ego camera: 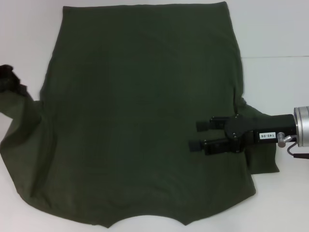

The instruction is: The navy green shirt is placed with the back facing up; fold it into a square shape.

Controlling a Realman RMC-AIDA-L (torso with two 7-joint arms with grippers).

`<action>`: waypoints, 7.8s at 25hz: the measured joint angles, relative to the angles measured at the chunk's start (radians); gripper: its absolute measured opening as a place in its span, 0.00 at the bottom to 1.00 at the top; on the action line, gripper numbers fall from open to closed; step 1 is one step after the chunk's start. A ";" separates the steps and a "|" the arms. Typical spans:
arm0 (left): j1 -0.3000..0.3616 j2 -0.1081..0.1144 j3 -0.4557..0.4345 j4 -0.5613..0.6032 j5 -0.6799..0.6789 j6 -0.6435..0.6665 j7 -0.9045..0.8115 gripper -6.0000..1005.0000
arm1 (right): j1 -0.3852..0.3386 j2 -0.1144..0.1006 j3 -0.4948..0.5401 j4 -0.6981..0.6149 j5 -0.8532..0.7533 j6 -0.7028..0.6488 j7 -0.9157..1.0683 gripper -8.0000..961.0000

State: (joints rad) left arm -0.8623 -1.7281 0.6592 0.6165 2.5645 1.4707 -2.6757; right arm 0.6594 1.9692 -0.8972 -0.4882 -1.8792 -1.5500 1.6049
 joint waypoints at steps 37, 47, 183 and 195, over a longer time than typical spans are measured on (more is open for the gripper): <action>0.012 -0.238 0.035 0.015 -0.042 -0.291 0.023 0.73 | -0.006 -0.004 0.000 0.014 0.000 -0.001 0.004 0.95; 0.138 -0.201 -0.058 -0.039 -0.164 -0.388 0.109 0.89 | 0.000 -0.007 0.000 0.014 0.000 0.003 0.004 0.94; 0.425 -0.290 -0.082 -0.104 -0.785 0.283 1.423 0.89 | 0.058 -0.143 0.171 -0.026 -0.529 0.133 0.877 0.88; 0.425 -0.292 -0.082 -0.104 -0.785 0.283 1.426 0.89 | 0.062 -0.138 0.165 -0.016 -0.535 0.143 0.880 0.87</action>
State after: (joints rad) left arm -0.4373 -2.0201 0.5767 0.5123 1.7794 1.7538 -1.2500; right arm 0.7210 1.8313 -0.7323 -0.5040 -2.4145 -1.4073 2.4851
